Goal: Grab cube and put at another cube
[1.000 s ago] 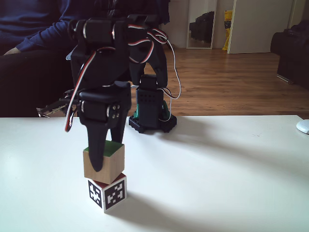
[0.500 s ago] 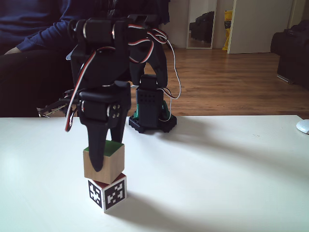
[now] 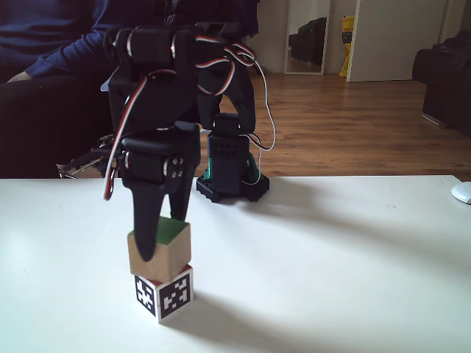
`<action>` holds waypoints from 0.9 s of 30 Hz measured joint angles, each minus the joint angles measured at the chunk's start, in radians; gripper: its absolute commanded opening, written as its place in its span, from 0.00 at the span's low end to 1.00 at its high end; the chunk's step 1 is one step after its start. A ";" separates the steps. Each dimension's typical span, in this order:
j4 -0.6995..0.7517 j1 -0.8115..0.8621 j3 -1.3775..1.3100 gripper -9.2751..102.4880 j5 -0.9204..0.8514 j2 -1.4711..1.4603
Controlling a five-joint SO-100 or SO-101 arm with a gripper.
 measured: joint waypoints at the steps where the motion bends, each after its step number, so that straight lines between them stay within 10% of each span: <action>1: 0.000 0.000 0.000 0.42 0.000 0.000; 16: 0.026 -0.038 0.057 0.47 -0.017 0.163; 27: -0.164 -0.198 0.525 0.32 -0.137 1.173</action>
